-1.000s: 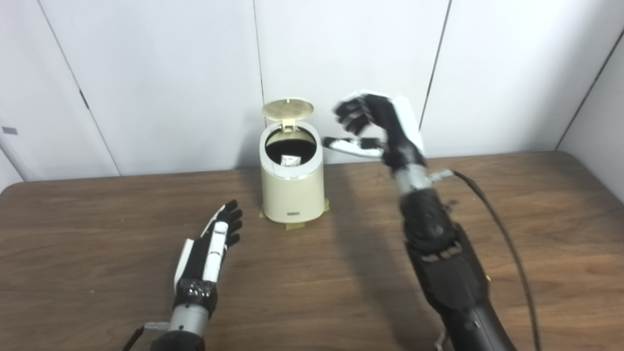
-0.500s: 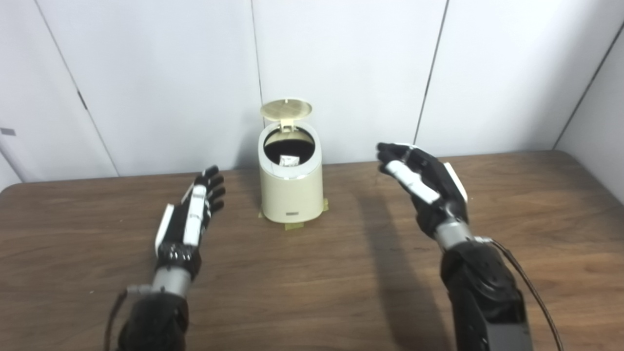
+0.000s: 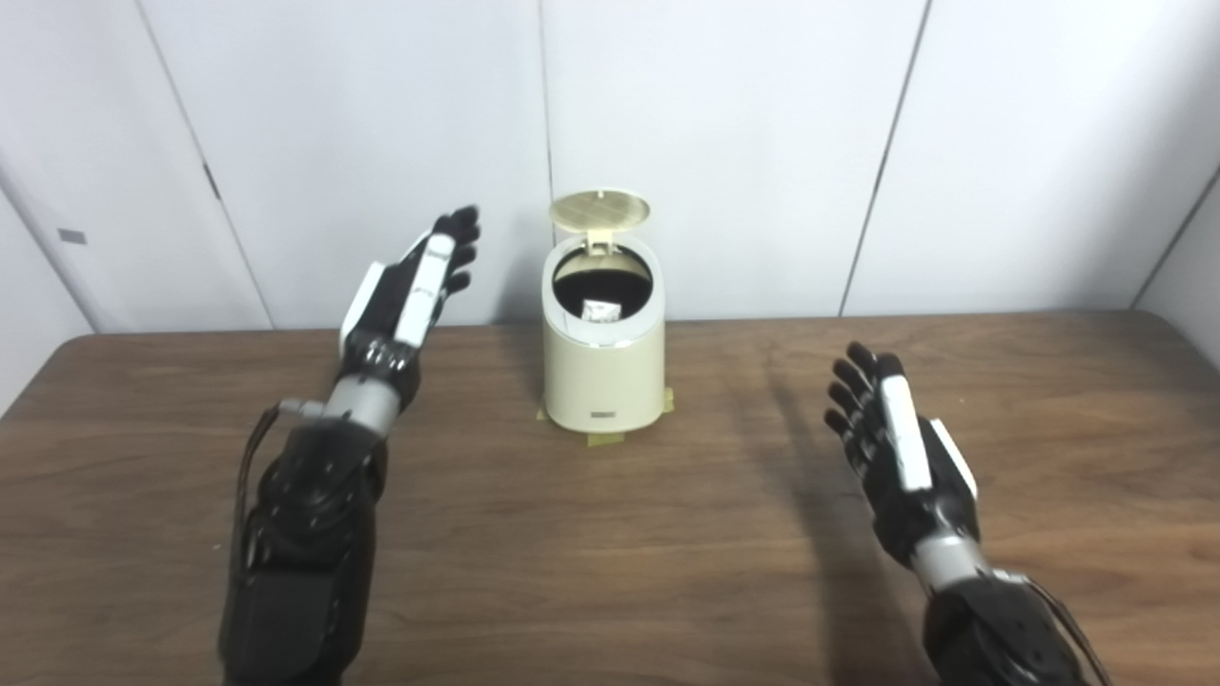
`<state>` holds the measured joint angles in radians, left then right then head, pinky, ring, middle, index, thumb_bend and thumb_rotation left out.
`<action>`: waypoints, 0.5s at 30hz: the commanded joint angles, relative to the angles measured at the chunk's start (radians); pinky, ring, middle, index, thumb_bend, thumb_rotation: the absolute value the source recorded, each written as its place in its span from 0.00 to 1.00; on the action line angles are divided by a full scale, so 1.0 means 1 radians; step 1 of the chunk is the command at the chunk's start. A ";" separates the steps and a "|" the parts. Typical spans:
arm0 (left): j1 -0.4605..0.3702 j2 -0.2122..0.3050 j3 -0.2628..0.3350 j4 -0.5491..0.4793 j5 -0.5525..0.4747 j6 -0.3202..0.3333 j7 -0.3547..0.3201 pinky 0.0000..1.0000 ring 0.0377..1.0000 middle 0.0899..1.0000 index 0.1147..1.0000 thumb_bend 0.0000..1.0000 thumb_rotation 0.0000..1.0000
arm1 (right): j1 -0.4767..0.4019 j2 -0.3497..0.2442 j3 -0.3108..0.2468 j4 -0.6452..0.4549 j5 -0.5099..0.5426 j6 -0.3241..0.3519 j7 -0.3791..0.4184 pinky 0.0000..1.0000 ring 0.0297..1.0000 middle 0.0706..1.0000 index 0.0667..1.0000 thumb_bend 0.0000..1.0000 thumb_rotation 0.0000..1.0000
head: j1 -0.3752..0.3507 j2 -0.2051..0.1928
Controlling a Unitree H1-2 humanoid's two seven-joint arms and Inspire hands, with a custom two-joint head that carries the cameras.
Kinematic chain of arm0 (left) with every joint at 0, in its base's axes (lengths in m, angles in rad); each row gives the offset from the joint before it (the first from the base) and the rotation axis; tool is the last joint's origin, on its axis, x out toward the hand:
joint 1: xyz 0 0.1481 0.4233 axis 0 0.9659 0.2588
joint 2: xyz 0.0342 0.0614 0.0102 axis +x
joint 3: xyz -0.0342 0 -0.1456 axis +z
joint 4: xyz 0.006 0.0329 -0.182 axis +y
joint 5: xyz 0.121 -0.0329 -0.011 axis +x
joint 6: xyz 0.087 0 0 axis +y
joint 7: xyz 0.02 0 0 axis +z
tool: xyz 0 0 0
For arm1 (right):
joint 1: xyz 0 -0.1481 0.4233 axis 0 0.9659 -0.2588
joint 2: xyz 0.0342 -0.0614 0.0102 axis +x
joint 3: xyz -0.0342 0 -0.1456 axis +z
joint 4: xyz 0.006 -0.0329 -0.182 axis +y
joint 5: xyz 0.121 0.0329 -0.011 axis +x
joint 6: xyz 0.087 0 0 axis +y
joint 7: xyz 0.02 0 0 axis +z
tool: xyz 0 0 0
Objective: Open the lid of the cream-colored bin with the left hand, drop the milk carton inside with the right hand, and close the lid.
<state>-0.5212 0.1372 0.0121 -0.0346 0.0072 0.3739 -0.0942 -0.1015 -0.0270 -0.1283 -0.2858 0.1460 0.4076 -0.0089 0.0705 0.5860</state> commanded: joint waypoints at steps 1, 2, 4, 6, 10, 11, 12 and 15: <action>-0.086 0.012 -0.003 0.015 0.004 -0.037 -0.003 0.93 0.93 0.91 0.90 0.53 0.98 | -0.020 0.001 0.011 0.000 -0.034 -0.087 -0.011 0.92 0.94 0.93 0.93 0.51 0.90 | 0.007 -0.005; -0.105 0.015 -0.007 0.036 0.005 -0.043 -0.008 0.93 0.93 0.91 0.90 0.54 0.98 | -0.014 0.009 0.014 0.007 -0.047 -0.102 -0.022 0.91 0.93 0.92 0.92 0.51 0.89 | 0.007 -0.005; -0.141 0.023 -0.016 0.081 0.009 -0.062 -0.017 0.92 0.92 0.91 0.89 0.54 0.99 | -0.004 0.023 0.022 0.020 -0.067 -0.131 -0.038 0.90 0.92 0.91 0.90 0.50 0.86 | 0.007 -0.005; -0.168 0.028 -0.028 0.119 0.021 -0.078 -0.017 0.92 0.92 0.90 0.89 0.54 1.00 | 0.008 0.025 0.034 0.029 -0.090 -0.155 -0.044 0.90 0.92 0.91 0.90 0.50 0.86 | 0.030 -0.020; -0.224 0.036 -0.052 0.202 0.053 -0.124 -0.012 0.91 0.90 0.89 0.88 0.53 1.00 | 0.025 0.035 0.045 0.059 -0.122 -0.219 -0.063 0.89 0.91 0.90 0.90 0.50 0.89 | 0.049 -0.026; -0.236 0.037 -0.056 0.220 0.061 -0.135 -0.011 0.91 0.90 0.89 0.88 0.53 1.00 | 0.029 0.035 0.048 0.068 -0.130 -0.243 -0.065 0.88 0.90 0.89 0.89 0.49 0.89 | 0.049 -0.026; -0.250 0.040 -0.060 0.242 0.067 -0.150 -0.011 0.91 0.90 0.89 0.88 0.52 1.00 | 0.034 0.034 0.051 0.078 -0.136 -0.266 -0.064 0.87 0.90 0.89 0.89 0.49 0.89 | 0.049 -0.026; -0.282 0.053 -0.076 0.309 0.090 -0.208 -0.016 0.91 0.90 0.89 0.89 0.52 1.00 | 0.042 0.034 0.058 0.109 -0.148 -0.311 -0.066 0.85 0.89 0.87 0.88 0.48 0.90 | 0.054 -0.033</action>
<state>-0.7308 0.1698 -0.0608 0.2681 0.0834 0.2272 -0.1155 -0.0419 0.0103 -0.0729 -0.1685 0.0076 0.1568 -0.0739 0.1242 0.5523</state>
